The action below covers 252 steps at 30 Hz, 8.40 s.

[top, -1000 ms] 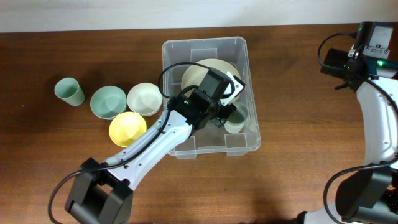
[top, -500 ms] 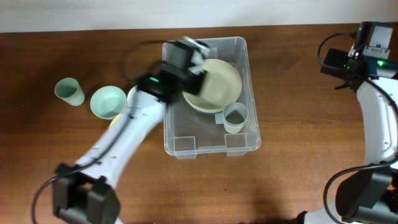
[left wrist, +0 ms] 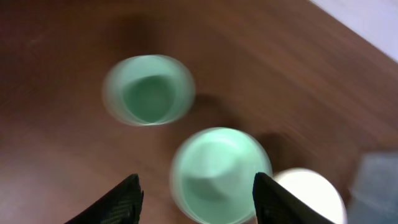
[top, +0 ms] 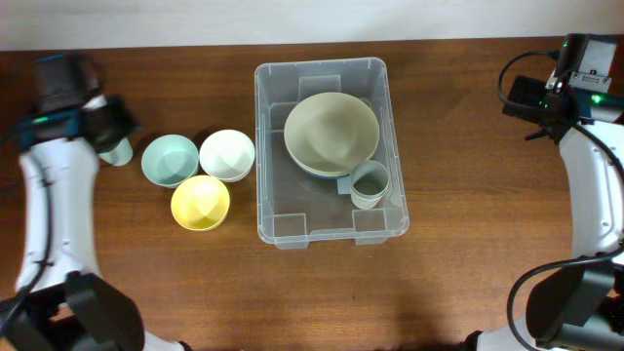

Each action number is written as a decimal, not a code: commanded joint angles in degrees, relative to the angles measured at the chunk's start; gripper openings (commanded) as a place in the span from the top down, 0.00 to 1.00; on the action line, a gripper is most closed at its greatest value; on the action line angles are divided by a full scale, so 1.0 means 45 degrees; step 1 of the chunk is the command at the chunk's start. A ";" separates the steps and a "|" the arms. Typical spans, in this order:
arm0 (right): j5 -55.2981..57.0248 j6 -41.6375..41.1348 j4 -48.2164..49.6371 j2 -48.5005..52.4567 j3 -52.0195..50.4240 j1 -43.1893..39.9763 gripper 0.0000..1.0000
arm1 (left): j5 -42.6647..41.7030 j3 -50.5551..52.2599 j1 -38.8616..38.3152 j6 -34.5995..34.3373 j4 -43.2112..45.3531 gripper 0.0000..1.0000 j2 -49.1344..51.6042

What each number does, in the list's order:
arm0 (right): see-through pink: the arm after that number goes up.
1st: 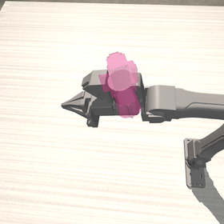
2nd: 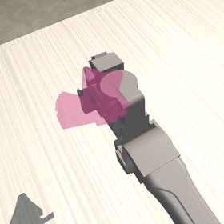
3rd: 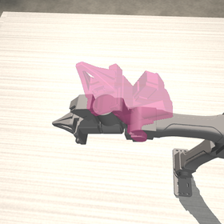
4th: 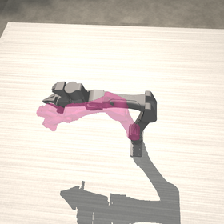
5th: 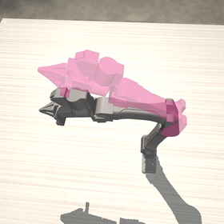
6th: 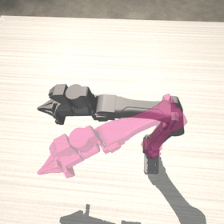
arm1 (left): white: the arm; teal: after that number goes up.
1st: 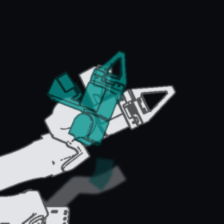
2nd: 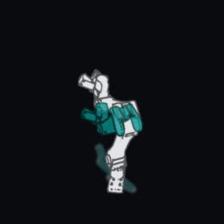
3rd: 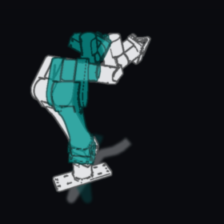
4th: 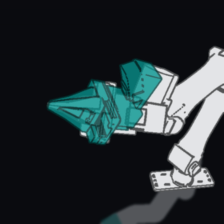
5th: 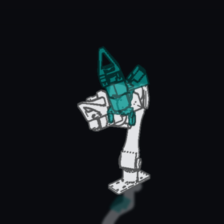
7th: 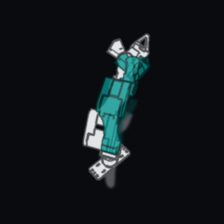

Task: Pack container
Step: 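Release the grey cup and move the left gripper to the green cup, then grasp the green cup rim with the left gripper, then carry the green cup into the bin and stack it on the cups, then release the green cup and raise the left gripper out of the bin, then lower the left gripper onto the mint bowl rim and close, then lift the mint bowl and carry it into the bin's front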

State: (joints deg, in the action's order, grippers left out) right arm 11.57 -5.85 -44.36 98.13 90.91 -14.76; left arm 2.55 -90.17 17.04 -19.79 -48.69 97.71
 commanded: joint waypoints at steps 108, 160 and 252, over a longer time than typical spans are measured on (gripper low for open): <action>0.0204 -0.0092 0.0044 -0.0117 0.0131 -0.0068 0.01 | -0.0787 -0.2312 -1.2857 0.5892 -0.0617 0.60 0.3021; 0.0204 -0.0092 0.0044 -0.0117 0.0131 -0.0068 0.01 | -0.1054 0.5319 -0.0189 -0.1083 0.3434 0.47 0.0185; 0.0204 -0.0092 0.0044 -0.0117 0.0131 -0.0068 0.01 | -0.3060 0.0889 -0.8927 0.5926 -0.2987 0.99 -0.0267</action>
State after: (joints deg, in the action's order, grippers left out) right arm 11.57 -5.87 -44.36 98.13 90.91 -14.76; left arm -14.66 -86.76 -21.61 7.88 -61.89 95.72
